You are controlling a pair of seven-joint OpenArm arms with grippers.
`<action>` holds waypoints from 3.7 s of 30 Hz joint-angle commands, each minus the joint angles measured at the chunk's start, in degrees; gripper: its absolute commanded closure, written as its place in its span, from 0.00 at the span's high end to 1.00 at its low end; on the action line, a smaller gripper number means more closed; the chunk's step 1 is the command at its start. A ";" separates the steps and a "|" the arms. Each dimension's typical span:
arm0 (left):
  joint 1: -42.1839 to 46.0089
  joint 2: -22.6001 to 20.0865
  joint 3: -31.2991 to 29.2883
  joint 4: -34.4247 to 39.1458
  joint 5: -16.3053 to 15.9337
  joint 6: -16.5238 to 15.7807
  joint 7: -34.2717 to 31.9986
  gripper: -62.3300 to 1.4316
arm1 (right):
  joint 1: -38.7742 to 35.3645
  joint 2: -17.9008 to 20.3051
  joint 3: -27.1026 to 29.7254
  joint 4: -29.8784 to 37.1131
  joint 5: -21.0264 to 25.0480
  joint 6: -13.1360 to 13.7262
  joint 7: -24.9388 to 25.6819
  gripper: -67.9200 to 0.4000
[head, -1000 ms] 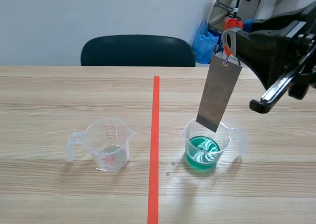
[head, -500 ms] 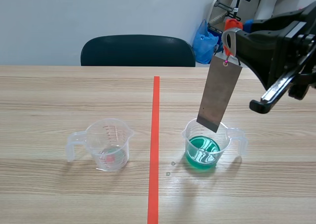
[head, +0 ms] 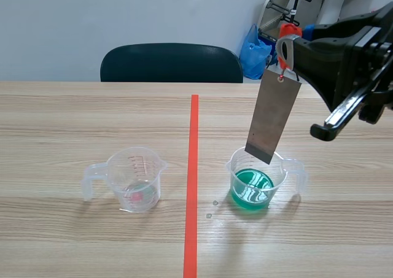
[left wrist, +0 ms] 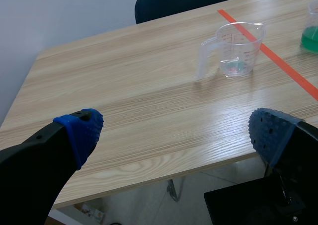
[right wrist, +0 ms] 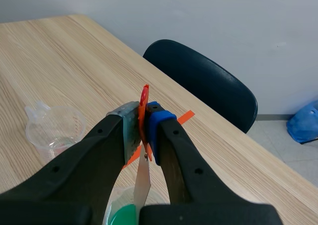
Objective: Do the redox reaction experiment
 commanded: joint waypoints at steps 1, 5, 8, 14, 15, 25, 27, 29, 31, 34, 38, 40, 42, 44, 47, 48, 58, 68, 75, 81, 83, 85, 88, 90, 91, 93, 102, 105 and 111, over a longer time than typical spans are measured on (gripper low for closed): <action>0.07 0.11 -0.57 0.63 -0.37 0.02 -0.85 1.00 | 0.63 0.57 0.48 1.05 0.79 -0.44 0.63 0.02; 0.07 0.11 -0.57 0.63 -0.37 0.02 -0.85 1.00 | 0.63 0.57 0.48 1.05 0.79 -0.44 0.63 0.02; 0.07 0.11 -0.57 0.63 -0.37 0.02 -0.85 1.00 | 0.63 0.57 0.48 1.05 0.79 -0.44 0.63 0.02; 0.07 0.11 -0.57 0.63 -0.37 0.02 -1.01 1.00 | 0.63 0.57 0.48 1.05 0.79 -0.44 0.57 0.02; 0.07 0.11 -0.57 0.63 -0.39 0.02 -1.01 1.00 | 0.63 0.57 0.48 1.05 0.79 -0.44 0.44 0.02; 0.07 0.11 -0.57 0.63 -0.39 0.02 -1.01 1.00 | 0.63 0.57 0.48 1.05 0.76 -0.44 0.44 0.02; 0.07 0.11 -0.57 0.63 -0.39 0.02 -1.01 1.00 | 0.63 0.57 0.48 1.05 0.76 -0.44 0.44 0.02; 0.07 0.11 -0.57 0.63 -0.39 0.02 -1.01 1.00 | 0.63 0.57 0.48 1.05 0.76 -0.44 0.44 0.02; 0.07 0.11 -0.57 0.63 -0.39 0.02 -1.01 1.00 | 0.63 0.57 0.48 1.05 0.76 -0.44 0.44 0.02; 0.07 0.11 -0.57 0.63 -0.39 0.02 -1.01 1.00 | 0.63 0.57 0.48 1.05 0.76 -0.44 0.44 0.02; 0.07 0.11 -0.57 0.63 -0.42 0.02 -1.01 1.00 | 0.63 0.57 0.48 1.05 0.76 -0.42 0.44 0.02; 0.07 0.11 -0.57 0.63 -0.42 0.02 -1.03 1.00 | 0.63 0.57 0.48 1.05 0.76 -0.42 0.44 0.02; 0.07 0.11 -0.57 0.63 -0.42 0.02 -1.03 1.00 | 0.63 0.57 0.48 1.05 0.76 -0.42 0.44 0.02; 0.07 0.11 -0.57 0.63 -0.42 0.02 -1.03 1.00 | 0.63 0.57 0.48 1.05 0.76 -0.42 0.44 0.02; 0.07 0.11 -0.57 0.63 -0.42 0.02 -1.03 1.00 | 0.63 0.57 0.48 1.05 0.76 -0.42 0.44 0.02; 0.07 0.11 -0.57 0.63 -0.42 0.02 -1.03 1.00 | 0.63 0.57 0.48 1.05 0.76 -0.42 0.44 0.02; 0.07 0.11 -0.57 0.63 -0.44 0.02 -1.03 1.00 | 0.63 0.57 0.48 1.05 0.76 -0.42 -0.07 0.02; 0.07 -1.03 -0.57 0.70 -0.85 0.00 -1.05 1.00 | 0.66 0.55 0.48 1.05 0.79 -0.42 -0.11 0.02; 0.07 -6.64 -0.57 0.68 -0.83 -0.13 -1.01 0.70 | 0.66 0.55 0.46 1.05 0.79 -0.42 -0.20 0.02; -4.15 -15.37 -0.50 0.63 -0.76 -1.70 4.39 0.22 | 0.66 0.55 0.44 1.05 0.81 -0.39 -0.13 0.02; -7.69 -18.62 -0.39 0.63 -0.20 -5.46 7.72 0.13 | 0.66 0.55 0.44 1.05 0.79 -0.39 -0.15 0.02; -11.91 -22.36 0.35 0.63 0.04 -11.58 11.76 0.08 | 0.66 0.55 0.44 1.05 0.79 -0.39 -0.15 0.02; -18.56 -27.91 3.72 0.63 -0.50 -17.68 16.68 0.08 | 0.66 0.55 0.44 1.05 0.79 -0.39 -0.17 0.02; -22.84 -31.01 7.30 0.63 -1.86 -19.15 18.38 0.08 | 0.66 0.55 0.44 1.05 0.79 -0.39 -0.17 0.02; -24.98 -32.48 9.42 0.63 -2.40 -19.47 19.02 0.07 | 0.66 0.55 0.44 1.05 0.79 -0.39 -0.17 0.02; -29.51 -35.28 14.19 0.63 -3.48 -20.52 20.83 0.07 | 0.66 0.55 0.44 1.05 0.79 -0.39 -0.15 0.02; -55.65 -40.02 40.24 0.63 -15.02 -21.27 37.07 0.06 | 0.66 0.55 0.44 1.05 0.79 -0.39 -0.15 0.02; -64.13 -39.26 49.29 0.63 -19.04 -21.27 42.05 0.06 | 0.66 0.55 0.44 1.05 0.79 -0.39 -0.15 0.02; -76.85 -34.07 63.14 0.63 -21.92 -20.04 50.29 0.06 | 0.66 0.55 0.44 1.05 0.79 -0.39 0.04 0.02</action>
